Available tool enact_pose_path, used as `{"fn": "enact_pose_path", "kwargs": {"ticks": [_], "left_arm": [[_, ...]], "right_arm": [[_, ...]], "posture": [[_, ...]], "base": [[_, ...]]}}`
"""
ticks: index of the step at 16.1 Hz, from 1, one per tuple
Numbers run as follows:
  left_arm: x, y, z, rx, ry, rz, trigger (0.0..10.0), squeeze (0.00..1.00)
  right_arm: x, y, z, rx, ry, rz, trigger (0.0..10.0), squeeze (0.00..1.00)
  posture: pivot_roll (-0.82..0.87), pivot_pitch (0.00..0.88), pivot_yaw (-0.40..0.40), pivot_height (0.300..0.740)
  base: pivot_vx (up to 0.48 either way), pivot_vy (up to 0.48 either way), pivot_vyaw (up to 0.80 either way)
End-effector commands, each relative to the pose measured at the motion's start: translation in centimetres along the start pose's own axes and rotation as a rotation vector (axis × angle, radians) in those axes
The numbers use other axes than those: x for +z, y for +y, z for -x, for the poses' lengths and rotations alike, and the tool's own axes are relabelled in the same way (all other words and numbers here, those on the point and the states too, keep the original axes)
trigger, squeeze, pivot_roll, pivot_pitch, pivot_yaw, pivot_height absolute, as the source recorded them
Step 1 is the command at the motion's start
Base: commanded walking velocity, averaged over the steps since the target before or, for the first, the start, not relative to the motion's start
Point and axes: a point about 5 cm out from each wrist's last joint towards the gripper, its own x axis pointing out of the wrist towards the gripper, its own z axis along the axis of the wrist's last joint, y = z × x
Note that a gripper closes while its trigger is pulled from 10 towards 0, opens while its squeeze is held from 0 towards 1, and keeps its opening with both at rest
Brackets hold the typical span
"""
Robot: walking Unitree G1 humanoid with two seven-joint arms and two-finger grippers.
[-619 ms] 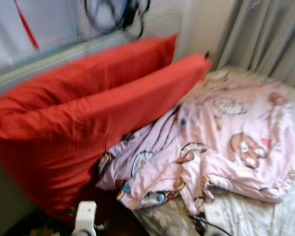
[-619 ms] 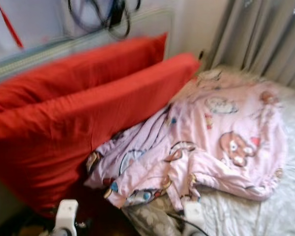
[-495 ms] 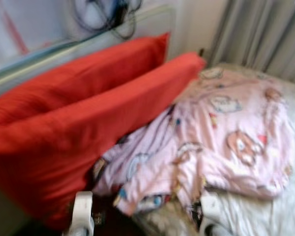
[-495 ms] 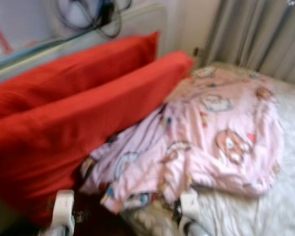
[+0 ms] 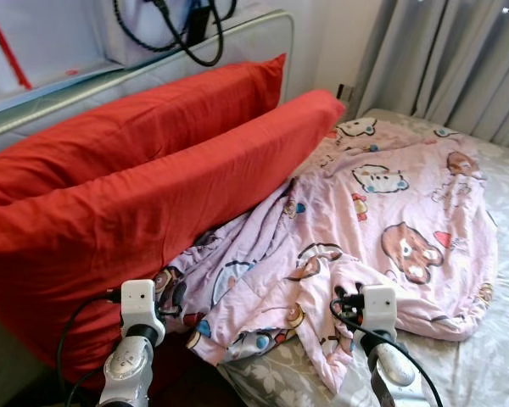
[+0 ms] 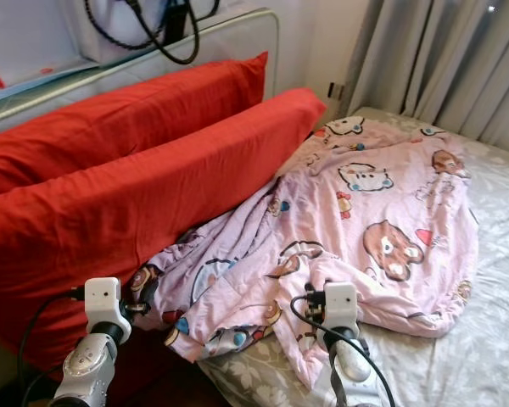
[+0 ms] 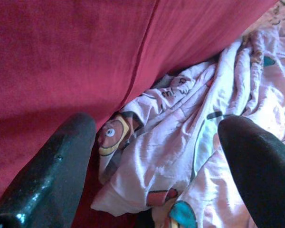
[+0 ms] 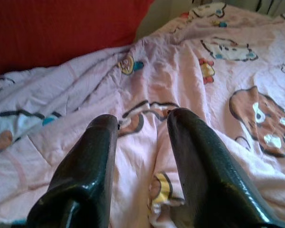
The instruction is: Clean up the room
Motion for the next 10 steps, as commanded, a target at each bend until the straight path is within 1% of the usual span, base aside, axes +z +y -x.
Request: {"fn": "enact_pose_path", "kwargs": {"ticks": [1, 4, 5, 8, 10], "left_arm": [[-0.1, -0.6, 0.2, -0.014, -0.018, 0.005, 10.0, 0.0], [0.5, -1.2, 0.0, -0.018, -0.047, 0.008, 10.0, 0.0], [0.8, -1.5, -0.2, -0.024, -0.057, 0.009, 10.0, 0.0], [1.1, -2.0, -0.4, -0.038, -0.071, 0.016, 10.0, 0.0], [0.8, -2.0, -0.2, -0.038, -0.059, 0.021, 10.0, 0.0]], "right_arm": [[-0.2, 0.0, 0.3, 0.0, -0.004, -0.002, 10.0, 0.0], [-0.4, 0.4, 0.3, 0.01, 0.006, 0.011, 10.0, 0.0], [-0.5, 0.6, 0.1, 0.006, 0.038, 0.017, 10.0, 0.0], [-0.6, 0.8, 0.0, 0.013, 0.049, 0.028, 10.0, 0.0], [-0.8, 0.9, 0.1, 0.011, 0.061, 0.027, 10.0, 0.0]], "posture": [[0.01, 0.068, -0.049, 0.74], [0.02, 0.059, -0.05, 0.74], [0.01, 0.056, -0.049, 0.74], [0.02, 0.05, -0.047, 0.71], [0.02, 0.048, -0.042, 0.686]], "base": [[0.0, 0.0, 0.0], [0.0, 0.0, 0.0], [0.0, 0.0, 0.0], [0.0, 0.0, 0.0], [0.0, 0.0, 0.0]]}}
